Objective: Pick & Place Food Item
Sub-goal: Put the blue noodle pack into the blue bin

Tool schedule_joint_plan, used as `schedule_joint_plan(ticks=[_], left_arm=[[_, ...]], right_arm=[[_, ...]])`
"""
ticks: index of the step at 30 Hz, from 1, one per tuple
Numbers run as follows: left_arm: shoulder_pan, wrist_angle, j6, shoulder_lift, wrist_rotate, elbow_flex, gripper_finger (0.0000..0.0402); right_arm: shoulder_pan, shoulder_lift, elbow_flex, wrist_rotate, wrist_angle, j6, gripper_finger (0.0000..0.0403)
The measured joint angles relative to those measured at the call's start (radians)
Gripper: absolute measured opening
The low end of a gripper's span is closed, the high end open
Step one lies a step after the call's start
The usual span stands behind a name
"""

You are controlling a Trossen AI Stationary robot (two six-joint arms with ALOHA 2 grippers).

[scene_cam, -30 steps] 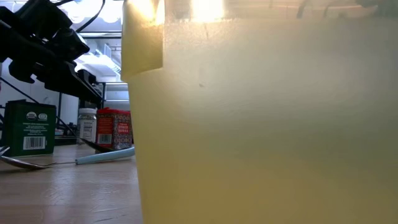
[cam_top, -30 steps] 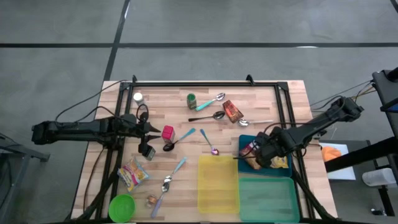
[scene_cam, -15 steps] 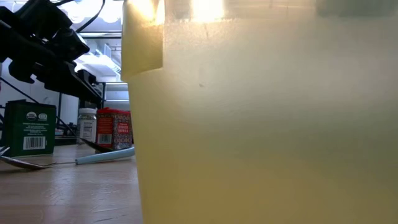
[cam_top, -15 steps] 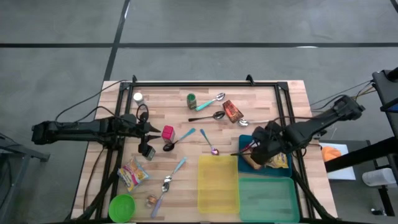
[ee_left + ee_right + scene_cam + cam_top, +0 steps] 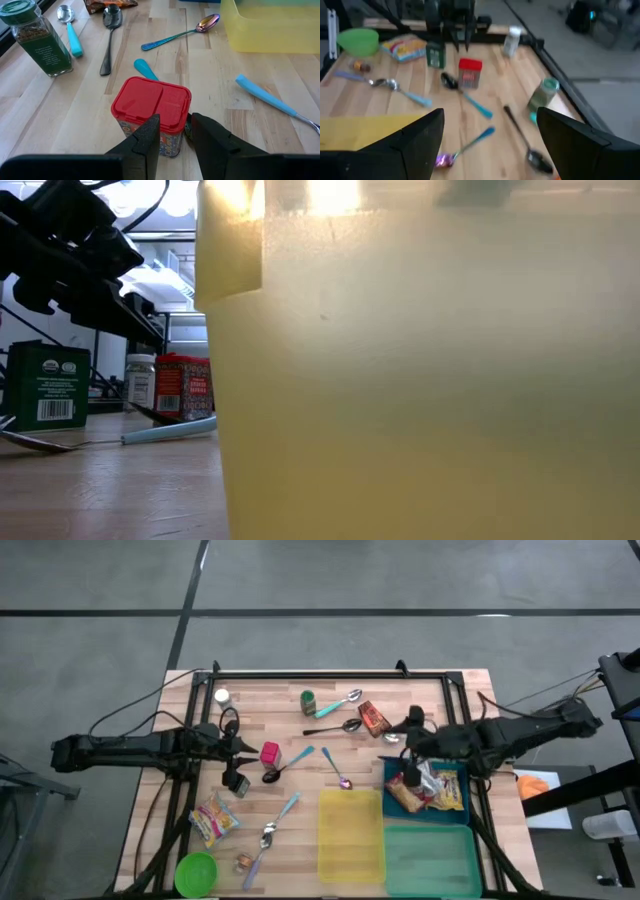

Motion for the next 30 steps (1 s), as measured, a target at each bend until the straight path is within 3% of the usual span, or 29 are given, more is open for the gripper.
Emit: schedule_joint_plan(ticks=[6,9,15,30], left_arm=[[0.0,0.0,0.0,0.0,0.0,0.0,0.0115],[0.0,0.0,0.0,0.0,0.0,0.0,0.0115],[0.0,-0.008,0.0,0.0,0.0,0.0,0.0115],[0.0,-0.01,0.0,0.0,0.0,0.0,0.0115]], right_arm=[[-0.216,-0.068,-0.158,-0.218,0.262,-0.1,0.0316],[-0.304,-0.103,-0.22,-0.294,0.312,-0.101,0.0316],[-0.387,-0.186,-0.315,-0.291,0.317,-0.059,0.0316],[-0.387,-0.421,-0.44,-0.292,0.334,-0.025,0.0316]])
